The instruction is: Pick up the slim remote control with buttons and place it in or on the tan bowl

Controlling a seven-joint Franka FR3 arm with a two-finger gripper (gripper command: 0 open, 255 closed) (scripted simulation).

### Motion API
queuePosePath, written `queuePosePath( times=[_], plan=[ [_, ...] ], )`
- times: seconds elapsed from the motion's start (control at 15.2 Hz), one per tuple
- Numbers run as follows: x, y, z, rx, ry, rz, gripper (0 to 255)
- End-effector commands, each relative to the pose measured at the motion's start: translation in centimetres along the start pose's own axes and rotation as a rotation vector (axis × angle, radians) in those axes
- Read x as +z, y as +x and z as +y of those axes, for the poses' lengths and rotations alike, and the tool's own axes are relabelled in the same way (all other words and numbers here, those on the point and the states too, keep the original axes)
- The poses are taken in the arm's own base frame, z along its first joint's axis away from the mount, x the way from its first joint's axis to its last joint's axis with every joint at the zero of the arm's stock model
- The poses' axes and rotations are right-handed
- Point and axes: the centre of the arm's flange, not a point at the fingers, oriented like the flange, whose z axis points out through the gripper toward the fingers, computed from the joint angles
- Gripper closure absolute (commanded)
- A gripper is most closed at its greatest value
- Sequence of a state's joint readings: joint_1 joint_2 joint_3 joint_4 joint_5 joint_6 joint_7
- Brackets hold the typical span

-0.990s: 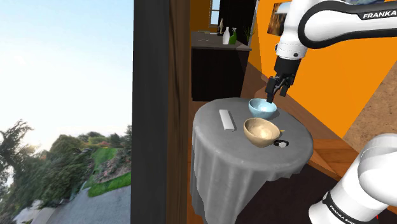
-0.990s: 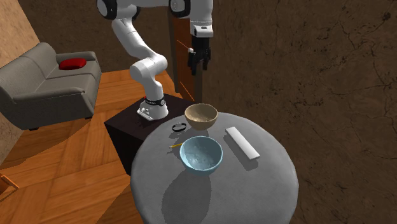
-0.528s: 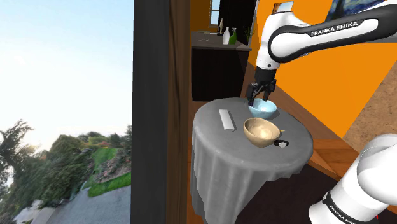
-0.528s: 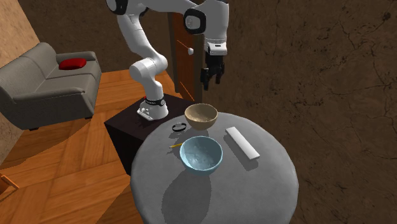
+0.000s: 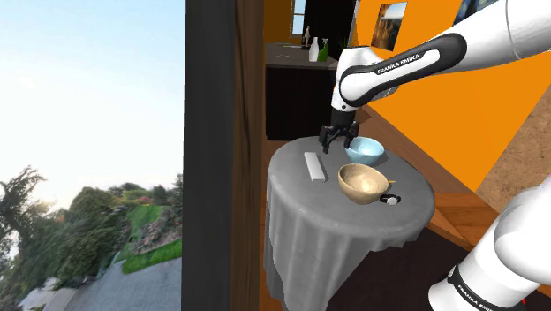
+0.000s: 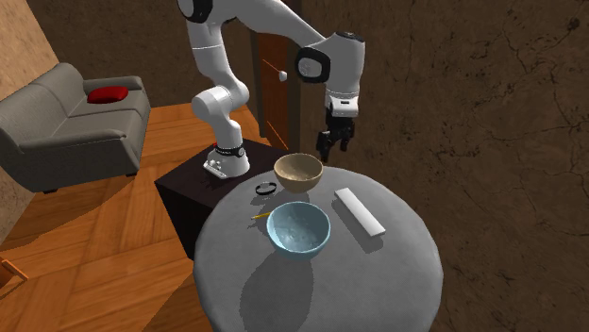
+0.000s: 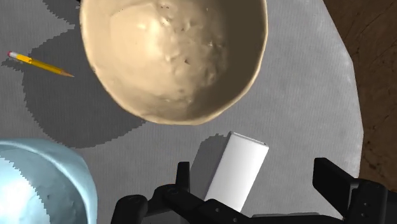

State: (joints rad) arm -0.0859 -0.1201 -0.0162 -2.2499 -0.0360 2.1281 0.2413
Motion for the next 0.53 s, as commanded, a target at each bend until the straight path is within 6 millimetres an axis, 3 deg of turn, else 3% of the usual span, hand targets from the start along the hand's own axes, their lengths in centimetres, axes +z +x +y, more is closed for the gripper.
queuePosePath(
  times=[0.0,0.46],
  plan=[
    [1.8,2.0,0.0,0.030,0.002,0.001,0],
    [7.8,9.0,0.2,0.132,0.006,0.000,0]
  ],
)
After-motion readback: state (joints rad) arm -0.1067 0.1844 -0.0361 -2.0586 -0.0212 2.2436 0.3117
